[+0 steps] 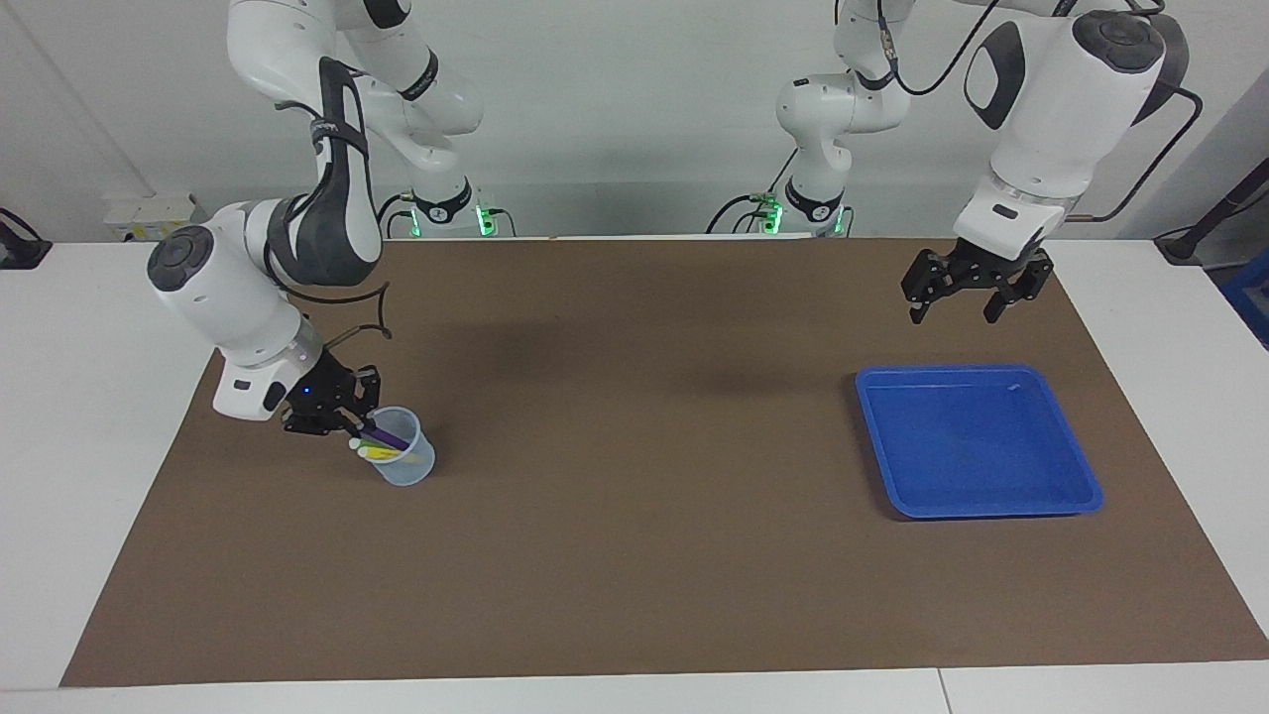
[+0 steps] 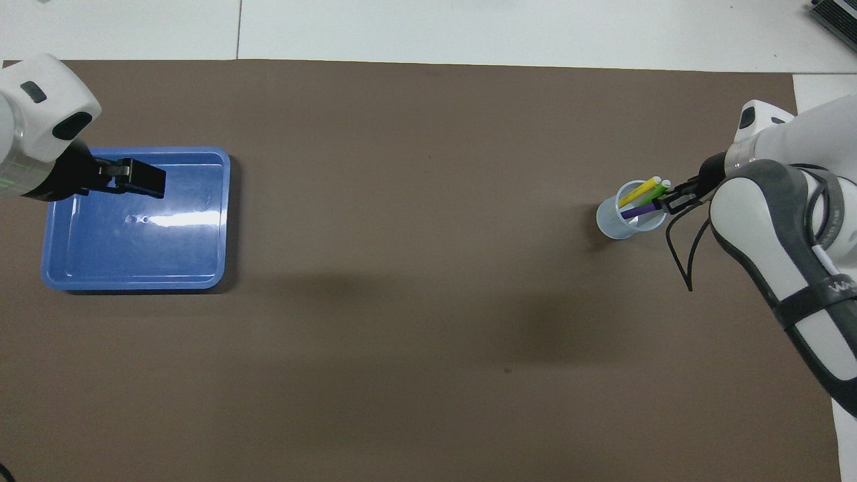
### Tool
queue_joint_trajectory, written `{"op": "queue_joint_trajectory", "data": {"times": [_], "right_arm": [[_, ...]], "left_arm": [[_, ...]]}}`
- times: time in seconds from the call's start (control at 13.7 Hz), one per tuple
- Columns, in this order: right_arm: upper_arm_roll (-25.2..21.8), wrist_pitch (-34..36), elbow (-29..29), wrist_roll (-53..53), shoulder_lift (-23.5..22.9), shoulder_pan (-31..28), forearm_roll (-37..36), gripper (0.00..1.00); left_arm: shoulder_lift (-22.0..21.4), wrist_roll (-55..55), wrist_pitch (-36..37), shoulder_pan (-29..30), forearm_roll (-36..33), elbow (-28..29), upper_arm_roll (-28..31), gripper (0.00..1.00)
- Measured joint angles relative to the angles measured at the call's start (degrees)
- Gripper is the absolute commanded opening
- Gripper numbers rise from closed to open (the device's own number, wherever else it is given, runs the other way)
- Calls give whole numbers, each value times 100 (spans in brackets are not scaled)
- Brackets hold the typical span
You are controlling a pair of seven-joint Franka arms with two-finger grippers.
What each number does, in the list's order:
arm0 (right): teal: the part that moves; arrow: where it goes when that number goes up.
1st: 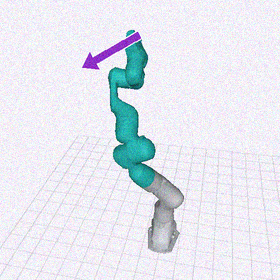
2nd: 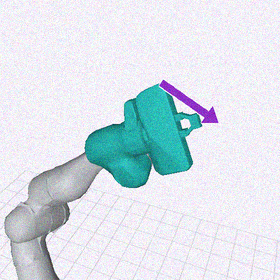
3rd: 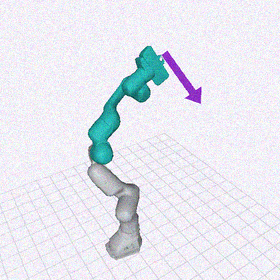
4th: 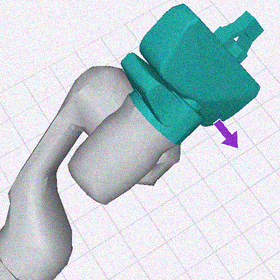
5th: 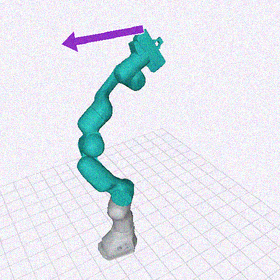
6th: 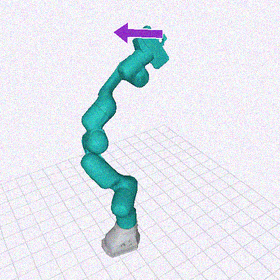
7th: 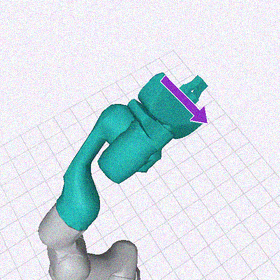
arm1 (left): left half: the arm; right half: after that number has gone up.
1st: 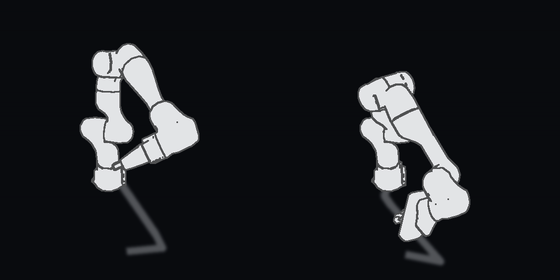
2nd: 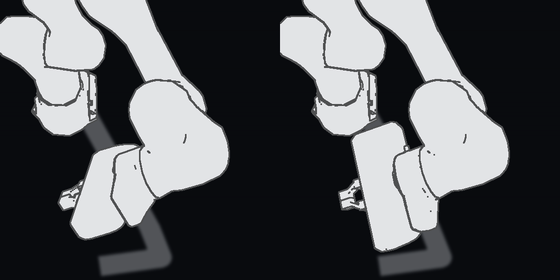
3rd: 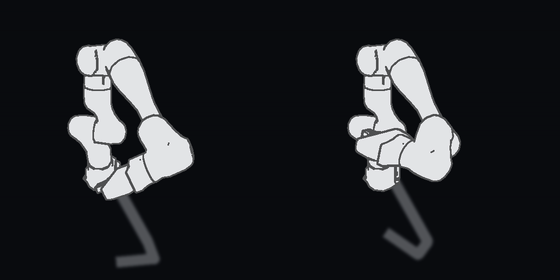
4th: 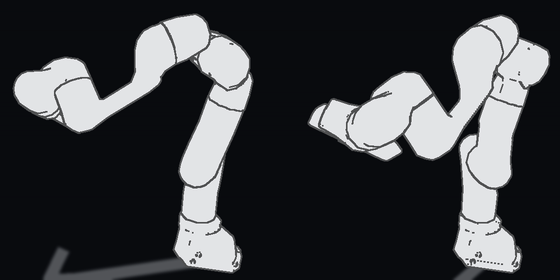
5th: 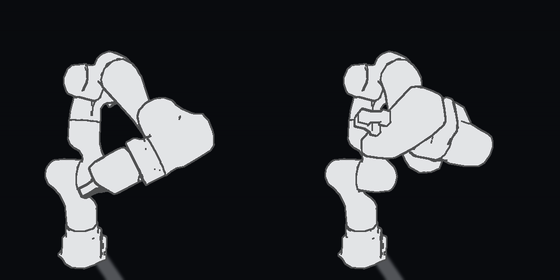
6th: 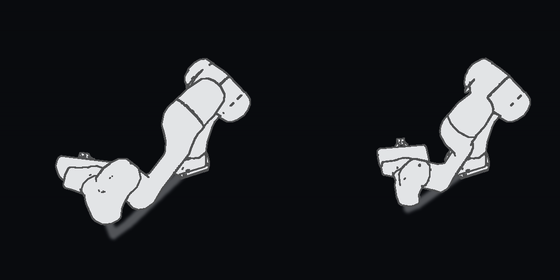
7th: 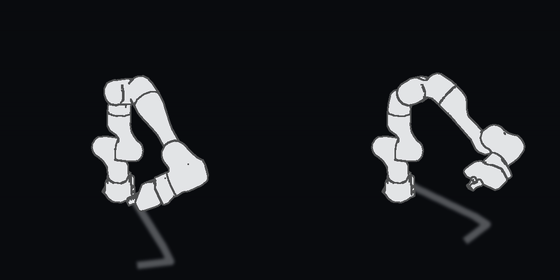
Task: Right arm passes pens to left for tray arrangement
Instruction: 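Grasp the purple pen with the right gripper and lift it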
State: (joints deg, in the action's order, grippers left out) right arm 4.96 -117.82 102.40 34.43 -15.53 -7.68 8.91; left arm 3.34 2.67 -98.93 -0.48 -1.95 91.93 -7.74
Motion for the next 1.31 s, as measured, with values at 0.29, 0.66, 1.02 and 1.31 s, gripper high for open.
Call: {"op": "queue_joint_trajectory", "data": {"times": [0.29, 0.66, 1.02, 1.31], "right_arm": [[7, 132, -67, -44, 89, 3, 0, 0], [77, 211, -81, -177, 226, 15, 0, 0], [85, 573, -120, -337, 624, 62, -10, 0], [83, 907, -288, -355, 930, 61, -96, 0]], "left_arm": [[0, 0, 2, 0, 1, 0, -4, 100], [-3, 0, 3, 0, 1, 0, -5, 100], [-5, 0, 3, 1, 77, 0, -4, 100], [-8, 0, 3, 16, 399, 0, 5, 98]]}}
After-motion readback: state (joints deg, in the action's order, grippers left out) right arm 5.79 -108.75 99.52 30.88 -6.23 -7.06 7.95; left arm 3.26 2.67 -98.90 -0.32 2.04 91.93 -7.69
